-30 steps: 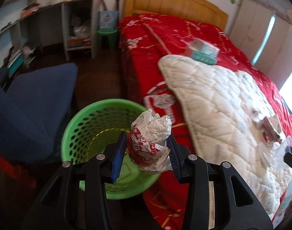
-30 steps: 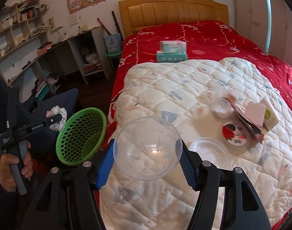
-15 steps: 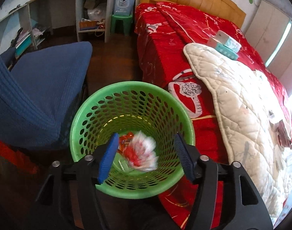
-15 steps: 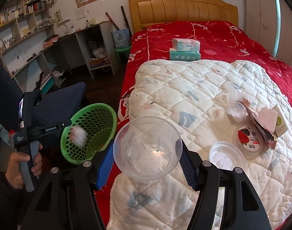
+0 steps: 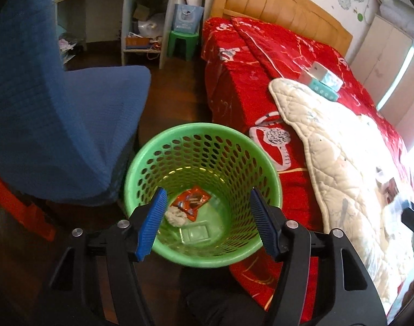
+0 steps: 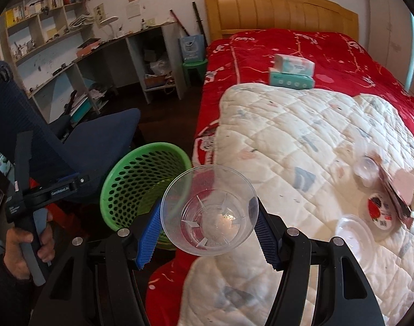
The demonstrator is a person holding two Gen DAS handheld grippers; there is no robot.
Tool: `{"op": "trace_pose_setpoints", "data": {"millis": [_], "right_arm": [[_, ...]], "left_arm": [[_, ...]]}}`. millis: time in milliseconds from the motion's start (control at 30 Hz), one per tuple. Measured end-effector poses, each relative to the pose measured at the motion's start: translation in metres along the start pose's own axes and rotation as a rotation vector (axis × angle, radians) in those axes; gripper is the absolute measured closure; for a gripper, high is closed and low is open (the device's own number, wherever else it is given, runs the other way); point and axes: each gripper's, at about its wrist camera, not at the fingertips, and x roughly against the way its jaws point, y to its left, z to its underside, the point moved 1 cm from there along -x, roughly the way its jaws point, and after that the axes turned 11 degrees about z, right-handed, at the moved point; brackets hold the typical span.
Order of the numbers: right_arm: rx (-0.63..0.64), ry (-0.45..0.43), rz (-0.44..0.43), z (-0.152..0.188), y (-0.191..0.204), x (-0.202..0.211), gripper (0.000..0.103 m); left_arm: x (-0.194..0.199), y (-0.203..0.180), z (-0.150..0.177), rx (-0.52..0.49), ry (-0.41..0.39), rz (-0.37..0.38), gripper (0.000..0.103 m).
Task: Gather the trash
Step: 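Carry the crumpled paper and clear bowl to the green wastebasket with both tools, then open the left tool over the basket while the right tool releases the bowl into it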
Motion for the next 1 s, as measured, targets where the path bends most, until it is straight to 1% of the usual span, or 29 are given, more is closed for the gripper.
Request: {"op": "trace_pose_setpoints", "data": {"millis": [300,400,700,867,933,967,1000], "right_arm": [[0.051,0.027,-0.066,-0.019,0.048,-0.033,0.042],[0.058,0.05,-0.097,-0.024,0.066,-0.046,0.042],[0.078,0.137,-0.146,-0.029,0.114,-0.092,0.042],[0.095,0.155,-0.156,-0.028,0.132,-0.106,0.041],[0.094,0.162,-0.167,-0.029,0.139,-0.111,0.039],[0.091,0.164,-0.175,-0.03,0.141,-0.113,0.034],[0.084,0.16,-0.185,-0.031,0.144,-0.114,0.032]], "left_arm": [[0.032,0.028,0.01,0.058,-0.042,-0.025,0.04],[0.039,0.038,0.013,0.082,-0.05,-0.029,0.04],[0.049,0.059,0.023,0.128,-0.057,-0.038,0.04],[0.049,0.065,0.027,0.147,-0.053,-0.036,0.04],[0.049,0.067,0.028,0.154,-0.052,-0.036,0.04],[0.049,0.068,0.029,0.157,-0.052,-0.035,0.04],[0.049,0.069,0.029,0.16,-0.053,-0.035,0.04]]}}
